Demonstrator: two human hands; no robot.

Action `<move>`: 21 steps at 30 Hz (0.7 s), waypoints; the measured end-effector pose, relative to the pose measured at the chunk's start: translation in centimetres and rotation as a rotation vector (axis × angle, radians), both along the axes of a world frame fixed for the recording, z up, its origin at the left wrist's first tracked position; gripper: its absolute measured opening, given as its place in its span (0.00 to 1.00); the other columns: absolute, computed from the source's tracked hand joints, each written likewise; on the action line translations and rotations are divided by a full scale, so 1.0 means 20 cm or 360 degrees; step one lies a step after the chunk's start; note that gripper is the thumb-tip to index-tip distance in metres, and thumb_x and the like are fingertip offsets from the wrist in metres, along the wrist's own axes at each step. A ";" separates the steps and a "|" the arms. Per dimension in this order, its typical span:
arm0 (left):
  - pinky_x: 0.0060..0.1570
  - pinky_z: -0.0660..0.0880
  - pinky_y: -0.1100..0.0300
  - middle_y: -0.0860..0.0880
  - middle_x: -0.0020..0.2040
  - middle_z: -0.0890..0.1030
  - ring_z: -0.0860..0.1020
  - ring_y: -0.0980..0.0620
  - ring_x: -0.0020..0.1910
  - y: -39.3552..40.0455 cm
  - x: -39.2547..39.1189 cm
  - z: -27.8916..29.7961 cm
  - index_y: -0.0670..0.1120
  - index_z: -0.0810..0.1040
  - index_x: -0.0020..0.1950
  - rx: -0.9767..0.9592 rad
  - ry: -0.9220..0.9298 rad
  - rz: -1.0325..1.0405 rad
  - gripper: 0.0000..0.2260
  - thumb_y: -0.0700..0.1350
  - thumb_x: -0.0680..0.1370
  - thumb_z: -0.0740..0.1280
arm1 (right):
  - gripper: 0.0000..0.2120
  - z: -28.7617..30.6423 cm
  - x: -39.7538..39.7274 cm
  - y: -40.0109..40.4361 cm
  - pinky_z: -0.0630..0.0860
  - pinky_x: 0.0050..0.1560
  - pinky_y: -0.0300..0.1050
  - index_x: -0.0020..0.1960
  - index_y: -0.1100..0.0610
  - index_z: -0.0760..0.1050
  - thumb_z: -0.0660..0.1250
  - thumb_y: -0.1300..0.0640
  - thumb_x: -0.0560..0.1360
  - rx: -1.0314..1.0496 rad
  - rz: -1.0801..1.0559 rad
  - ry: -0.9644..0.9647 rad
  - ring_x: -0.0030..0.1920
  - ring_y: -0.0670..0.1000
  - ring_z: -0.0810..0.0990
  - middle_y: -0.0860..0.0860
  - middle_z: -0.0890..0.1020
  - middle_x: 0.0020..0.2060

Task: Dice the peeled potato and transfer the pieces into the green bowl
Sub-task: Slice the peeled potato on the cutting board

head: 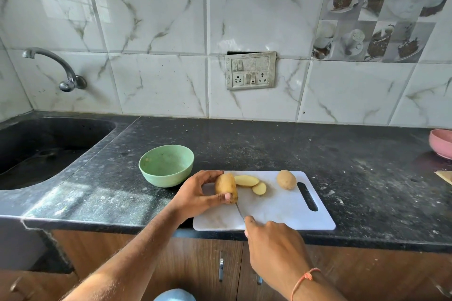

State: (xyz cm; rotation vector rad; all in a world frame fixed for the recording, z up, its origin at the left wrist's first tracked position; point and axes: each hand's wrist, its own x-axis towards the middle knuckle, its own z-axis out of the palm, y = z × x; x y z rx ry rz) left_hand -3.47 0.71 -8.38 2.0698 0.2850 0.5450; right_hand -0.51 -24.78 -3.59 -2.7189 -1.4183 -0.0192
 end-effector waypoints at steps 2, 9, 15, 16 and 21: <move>0.68 0.77 0.52 0.56 0.64 0.82 0.80 0.60 0.65 0.01 -0.01 0.00 0.54 0.79 0.71 -0.0001 -0.0003 0.0000 0.39 0.67 0.65 0.82 | 0.14 0.00 0.01 -0.01 0.70 0.38 0.48 0.68 0.53 0.67 0.54 0.58 0.84 -0.0010 -0.0017 -0.0031 0.48 0.57 0.83 0.53 0.83 0.48; 0.69 0.77 0.51 0.56 0.64 0.83 0.80 0.58 0.66 0.01 -0.01 -0.01 0.54 0.79 0.70 -0.0054 -0.0022 0.0001 0.36 0.64 0.65 0.84 | 0.26 -0.04 0.06 0.02 0.80 0.47 0.50 0.82 0.53 0.58 0.53 0.58 0.84 0.0014 -0.0176 -0.0151 0.51 0.57 0.84 0.54 0.85 0.51; 0.69 0.77 0.52 0.56 0.64 0.83 0.80 0.59 0.66 0.02 0.00 -0.02 0.53 0.79 0.70 -0.0075 -0.0031 0.0011 0.36 0.63 0.66 0.84 | 0.25 -0.05 0.07 0.04 0.80 0.46 0.50 0.81 0.53 0.59 0.53 0.57 0.85 0.0049 -0.0181 -0.0180 0.50 0.57 0.84 0.55 0.84 0.50; 0.69 0.77 0.52 0.56 0.64 0.83 0.80 0.59 0.66 0.02 0.00 -0.02 0.54 0.79 0.70 -0.0071 -0.0030 0.0011 0.35 0.63 0.66 0.84 | 0.25 -0.04 0.07 0.05 0.80 0.47 0.50 0.81 0.53 0.59 0.53 0.57 0.85 0.0045 -0.0169 -0.0182 0.51 0.57 0.84 0.55 0.84 0.51; 0.69 0.77 0.53 0.56 0.63 0.84 0.80 0.57 0.66 0.02 0.00 -0.02 0.54 0.79 0.69 -0.0060 -0.0047 0.0008 0.34 0.61 0.66 0.84 | 0.25 -0.05 0.05 0.10 0.82 0.51 0.50 0.81 0.55 0.61 0.56 0.56 0.84 0.0057 -0.0157 -0.0190 0.53 0.58 0.84 0.56 0.84 0.54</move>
